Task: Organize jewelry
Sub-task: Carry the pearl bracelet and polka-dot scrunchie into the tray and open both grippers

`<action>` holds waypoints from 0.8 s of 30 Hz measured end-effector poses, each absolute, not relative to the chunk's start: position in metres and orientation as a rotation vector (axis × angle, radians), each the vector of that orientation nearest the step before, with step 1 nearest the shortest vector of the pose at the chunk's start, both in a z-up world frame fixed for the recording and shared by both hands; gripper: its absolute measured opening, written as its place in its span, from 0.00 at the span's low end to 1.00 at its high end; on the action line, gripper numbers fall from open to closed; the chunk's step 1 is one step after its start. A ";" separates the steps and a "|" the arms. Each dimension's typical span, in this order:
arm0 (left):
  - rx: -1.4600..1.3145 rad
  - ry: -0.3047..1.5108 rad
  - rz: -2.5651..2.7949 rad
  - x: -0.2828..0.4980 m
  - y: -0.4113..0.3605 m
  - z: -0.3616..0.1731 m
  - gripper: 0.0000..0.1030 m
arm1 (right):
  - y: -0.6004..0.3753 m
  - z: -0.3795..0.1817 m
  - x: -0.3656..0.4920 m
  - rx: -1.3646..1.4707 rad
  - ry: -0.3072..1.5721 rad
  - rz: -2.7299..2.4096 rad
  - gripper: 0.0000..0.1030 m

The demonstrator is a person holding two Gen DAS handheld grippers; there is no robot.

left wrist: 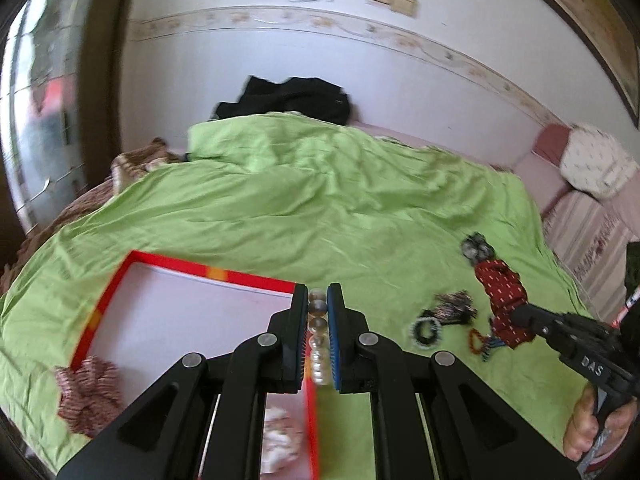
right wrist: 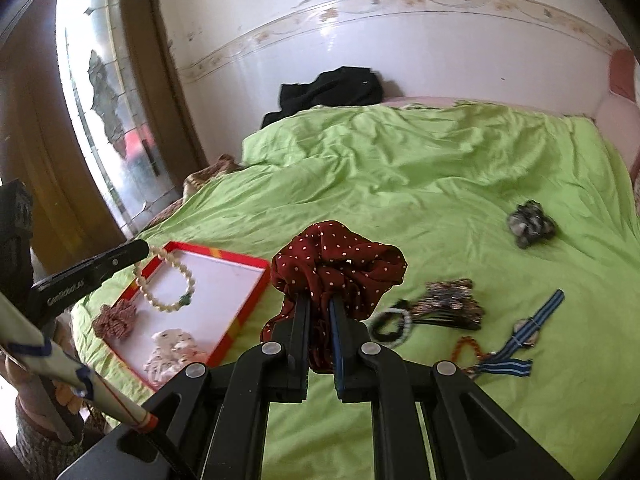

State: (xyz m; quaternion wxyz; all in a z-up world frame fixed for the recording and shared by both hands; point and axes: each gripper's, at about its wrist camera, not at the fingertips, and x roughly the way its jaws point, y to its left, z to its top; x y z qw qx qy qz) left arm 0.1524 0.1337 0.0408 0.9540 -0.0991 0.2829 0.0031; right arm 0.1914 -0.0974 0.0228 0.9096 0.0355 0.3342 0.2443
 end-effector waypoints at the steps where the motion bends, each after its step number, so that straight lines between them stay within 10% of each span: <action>1: -0.208 0.572 0.016 0.151 0.141 0.041 0.09 | -0.091 0.023 0.191 0.066 0.693 0.511 0.09; 24: -0.348 0.744 0.287 0.173 0.267 -0.031 0.09 | 0.117 -0.048 0.224 -0.061 0.945 0.784 0.10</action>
